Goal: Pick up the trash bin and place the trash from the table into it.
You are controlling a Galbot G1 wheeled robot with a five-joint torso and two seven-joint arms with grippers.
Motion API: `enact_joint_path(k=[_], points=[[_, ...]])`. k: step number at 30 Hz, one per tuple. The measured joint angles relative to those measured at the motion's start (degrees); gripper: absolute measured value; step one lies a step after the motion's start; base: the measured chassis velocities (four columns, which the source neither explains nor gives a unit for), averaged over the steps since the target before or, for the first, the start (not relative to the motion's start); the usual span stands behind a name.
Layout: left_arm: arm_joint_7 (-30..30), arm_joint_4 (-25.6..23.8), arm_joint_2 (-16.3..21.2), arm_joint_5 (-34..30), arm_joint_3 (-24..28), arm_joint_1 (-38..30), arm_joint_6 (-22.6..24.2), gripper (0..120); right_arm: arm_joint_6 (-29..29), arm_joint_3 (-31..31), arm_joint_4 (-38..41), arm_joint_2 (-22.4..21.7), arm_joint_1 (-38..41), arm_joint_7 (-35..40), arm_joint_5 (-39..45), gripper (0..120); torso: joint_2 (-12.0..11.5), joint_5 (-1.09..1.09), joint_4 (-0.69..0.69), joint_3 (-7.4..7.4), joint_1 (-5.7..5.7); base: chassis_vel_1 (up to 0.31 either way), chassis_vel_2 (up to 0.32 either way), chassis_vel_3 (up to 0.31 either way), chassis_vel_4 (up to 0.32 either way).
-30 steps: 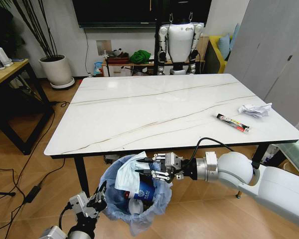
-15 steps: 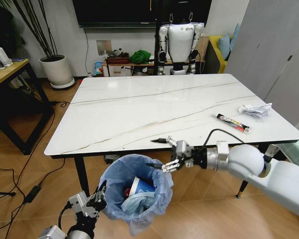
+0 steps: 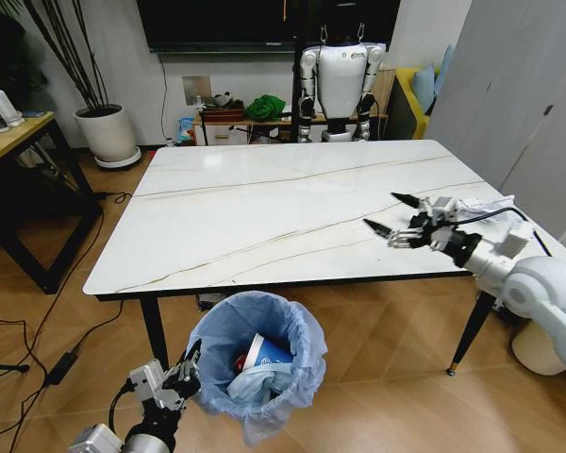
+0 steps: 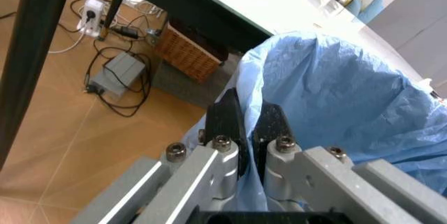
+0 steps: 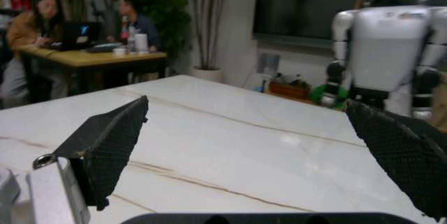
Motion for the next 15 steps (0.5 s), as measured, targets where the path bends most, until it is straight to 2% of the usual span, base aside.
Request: enact_joint_path(k=[1, 2, 4, 5, 6, 7, 8, 9, 12, 15], points=[[0.0, 0.0, 0.0, 0.0, 0.0, 0.0, 0.0, 0, 0.0, 0.0, 0.0, 0.0, 0.0, 0.0, 0.0, 100, 0.0, 0.0, 0.0, 0.0, 0.0, 0.0, 0.0, 0.0, 0.0], [-0.02, 0.0, 0.0, -0.08, -0.01, 0.04, 0.0, 0, -0.01, 7.87, -0.87, 3.07, -5.25, -0.45, -0.26, 100, 0.0, -0.01, 0.0, 0.0, 0.0, 0.0, 0.0, 0.0, 0.0], [-0.03, -0.07, -0.11, -0.08, -0.03, 0.13, 0.0, 0, 0.0, 15.21, -0.96, 7.01, -10.68, -1.32, -1.7, 100, 0.0, -0.01, -0.02, 0.0, 0.0, 0.0, 0.0, 0.0, 0.0], [-0.03, -0.07, -0.11, -0.08, -0.03, 0.13, 0.0, 0, 0.0, 15.21, -0.96, 7.01, -10.68, -1.32, -1.7, 100, 0.0, -0.01, -0.02, 0.0, 0.0, 0.0, 0.0, 0.0, 0.0], [-0.05, -0.14, -0.15, -0.08, -0.11, 0.16, 0.0, 0, 0.23, 19.75, -1.01, 9.88, -14.35, -2.28, -2.94, 100, 0.0, 0.0, -0.01, 0.0, 0.0, 0.0, 0.0, 0.0, 0.0], [-0.05, -0.15, -0.15, -0.08, -0.14, 0.18, 0.0, 0, 0.31, 20.77, -1.05, 10.59, -15.16, -2.64, -3.31, 100, 0.01, 0.01, -0.03, 0.0, 0.0, 0.0, 0.0, 0.0, 0.0], [-0.07, -0.23, -0.12, -0.11, -0.26, 0.21, 0.0, 0, 0.84, 24.38, -1.21, 13.5, -18.12, -4.48, -5.06, 100, 0.01, 0.01, -0.04, 0.0, 0.0, 0.0, 0.0, 0.0, 0.0], [-0.07, -0.23, -0.12, -0.11, -0.26, 0.21, 0.0, 0, 0.84, 24.38, -1.21, 13.5, -18.12, -4.48, -5.06, 100, 0.01, 0.01, -0.04, 0.0, 0.0, 0.0, 0.0, 0.0, 0.0], [-0.18, -0.4, -0.14, -0.23, -0.59, 0.28, 0.0, 0, 1.95, 29.94, -1.57, 18.39, -22.53, -7.63, -6.94, 100, 0.01, -0.01, -0.02, -0.01, 0.0, 0.0, 0.0, 0.0, 0.0], [-0.21, -0.48, -0.11, -0.23, -0.68, 0.43, 0.0, 0, 1.95, 31.95, -1.18, 20.67, -23.6, -8.13, -7.14, 100, 0.01, 0.0, -0.03, -0.01, 0.0, 0.0, 0.0, 0.0, 0.0]])
